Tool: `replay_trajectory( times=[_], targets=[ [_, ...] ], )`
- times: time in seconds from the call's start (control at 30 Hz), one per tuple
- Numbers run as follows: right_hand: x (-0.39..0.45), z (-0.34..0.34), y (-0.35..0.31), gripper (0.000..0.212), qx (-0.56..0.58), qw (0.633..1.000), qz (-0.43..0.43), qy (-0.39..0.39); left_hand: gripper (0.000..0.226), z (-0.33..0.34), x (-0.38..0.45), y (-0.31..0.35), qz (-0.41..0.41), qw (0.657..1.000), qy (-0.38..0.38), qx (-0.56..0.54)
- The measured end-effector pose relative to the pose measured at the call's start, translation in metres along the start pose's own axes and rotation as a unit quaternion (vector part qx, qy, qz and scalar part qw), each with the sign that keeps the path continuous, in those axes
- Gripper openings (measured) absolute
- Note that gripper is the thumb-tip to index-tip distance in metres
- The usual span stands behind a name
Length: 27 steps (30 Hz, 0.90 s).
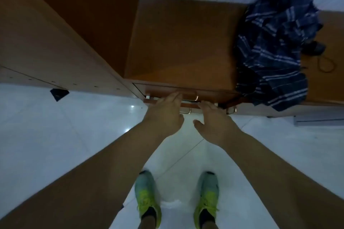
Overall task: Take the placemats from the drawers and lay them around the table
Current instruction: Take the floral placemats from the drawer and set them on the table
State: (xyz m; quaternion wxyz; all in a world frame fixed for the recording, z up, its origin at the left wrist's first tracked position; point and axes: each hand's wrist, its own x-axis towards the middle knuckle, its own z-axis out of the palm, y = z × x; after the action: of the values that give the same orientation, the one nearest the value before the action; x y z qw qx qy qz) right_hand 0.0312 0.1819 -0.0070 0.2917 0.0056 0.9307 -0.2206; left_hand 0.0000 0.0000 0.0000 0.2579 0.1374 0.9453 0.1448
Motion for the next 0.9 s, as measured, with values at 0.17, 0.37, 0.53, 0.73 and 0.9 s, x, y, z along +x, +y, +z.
replay_trajectory(
  times=[0.17, 0.37, 0.53, 0.73, 0.9],
  targets=[
    [0.057, 0.035, 0.01, 0.072, -0.011, 1.0, -0.011, -0.027, 0.07, 0.043, 0.048, -0.013, 0.011, 0.999, -0.042, 0.018],
    [0.089, 0.05, 0.02, 0.076, -0.037, 0.998, 0.003, -0.053, 0.078, 0.076, 0.075, -0.033, -0.009, 0.996, -0.075, 0.046],
    [0.086, 0.056, 0.027, 0.074, -0.053, 0.998, -0.011, -0.018, 0.072, 0.083, 0.072, -0.035, 0.004, 0.999, -0.017, 0.038],
    [0.086, 0.067, 0.033, 0.079, -0.047, 0.999, -0.019, -0.007, 0.074, 0.092, 0.067, -0.041, 0.025, 0.997, 0.029, 0.071],
    [0.078, 0.075, 0.032, 0.08, -0.05, 0.999, -0.012, 0.006, 0.074, 0.091, 0.062, -0.034, 0.006, 0.997, 0.012, 0.077]
  ],
)
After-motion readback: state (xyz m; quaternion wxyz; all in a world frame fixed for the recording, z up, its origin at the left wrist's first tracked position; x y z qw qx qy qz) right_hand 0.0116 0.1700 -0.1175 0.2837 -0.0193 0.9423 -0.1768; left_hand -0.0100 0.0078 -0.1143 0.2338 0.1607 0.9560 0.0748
